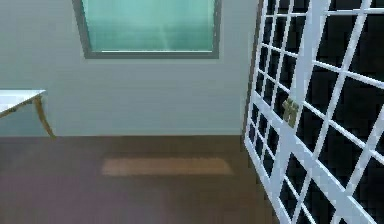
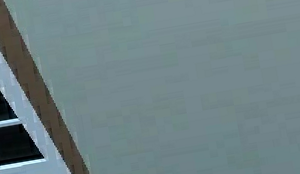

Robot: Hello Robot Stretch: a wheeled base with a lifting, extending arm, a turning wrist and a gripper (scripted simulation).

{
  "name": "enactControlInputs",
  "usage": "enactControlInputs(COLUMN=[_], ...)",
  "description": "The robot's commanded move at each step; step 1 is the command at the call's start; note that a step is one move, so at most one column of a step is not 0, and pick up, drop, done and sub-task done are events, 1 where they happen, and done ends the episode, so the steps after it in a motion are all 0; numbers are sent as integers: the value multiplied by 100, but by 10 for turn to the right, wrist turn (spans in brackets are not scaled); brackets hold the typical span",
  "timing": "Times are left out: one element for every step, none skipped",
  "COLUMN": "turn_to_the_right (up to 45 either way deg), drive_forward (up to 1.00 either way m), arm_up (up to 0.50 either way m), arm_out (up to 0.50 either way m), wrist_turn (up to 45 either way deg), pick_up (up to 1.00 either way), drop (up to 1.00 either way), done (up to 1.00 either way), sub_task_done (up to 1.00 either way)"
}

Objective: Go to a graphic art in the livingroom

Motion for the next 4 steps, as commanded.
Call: enactControlInputs(turn_to_the_right=[0,-450,-420,0], drive_forward=[5,0,0,90], arm_up=[0,0,0,0], arm_out=[0,0,0,0], wrist_turn=[0,0,0,0], pick_up=[0,0,0,0], drop=[0,0,0,0], done=[0,0,0,0], sub_task_done=[0,0,0,0])
